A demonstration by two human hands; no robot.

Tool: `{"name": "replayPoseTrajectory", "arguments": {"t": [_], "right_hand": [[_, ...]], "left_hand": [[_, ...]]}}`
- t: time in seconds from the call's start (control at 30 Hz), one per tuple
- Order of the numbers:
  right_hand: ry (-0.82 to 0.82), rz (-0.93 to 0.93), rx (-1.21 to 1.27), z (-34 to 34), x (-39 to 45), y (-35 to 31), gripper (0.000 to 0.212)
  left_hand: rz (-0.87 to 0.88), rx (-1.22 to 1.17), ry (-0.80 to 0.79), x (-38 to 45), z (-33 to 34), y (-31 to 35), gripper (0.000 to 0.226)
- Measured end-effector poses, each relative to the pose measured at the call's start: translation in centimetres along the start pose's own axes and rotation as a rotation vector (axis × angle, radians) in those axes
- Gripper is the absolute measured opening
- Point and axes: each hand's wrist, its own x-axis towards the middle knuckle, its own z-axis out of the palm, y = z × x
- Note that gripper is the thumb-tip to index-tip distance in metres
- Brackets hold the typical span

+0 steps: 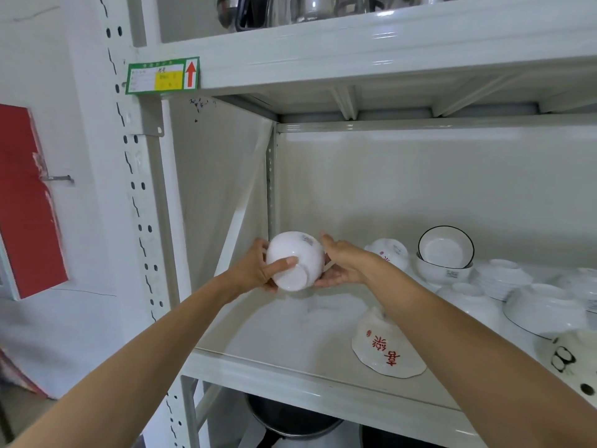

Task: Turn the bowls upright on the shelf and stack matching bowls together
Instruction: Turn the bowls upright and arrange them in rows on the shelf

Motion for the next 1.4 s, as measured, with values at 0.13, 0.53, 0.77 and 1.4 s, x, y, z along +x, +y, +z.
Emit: {"name": "replayPoseTrajectory", "arguments": {"t": [0.13,0.53,0.77,1.4], "right_hand": [[-0.107,0.127,0.014,-0.6,-0.9,-0.4,0.031],[-0.220,0.167,-0.237,1.4,-0.9,1.5,0.032],[-0.230,0.180,-0.331,2.3,-0.6,1.8,0.041],[0.244,0.038,-0.400,1.8,4.6,1.2,0.045]], "left_hand": [[0.125,0.010,-0.024,-1.0,0.4,0.2,0.065],[-0.271,0.055,-0.132,-0.7,-1.4,-0.4,0.019],[-0.284,0.200,-0.169,-0.3,-2.2,-1.2,0.029],[-0.333,0.238,0.005,6.5,0.1,-1.6,0.048]]}}
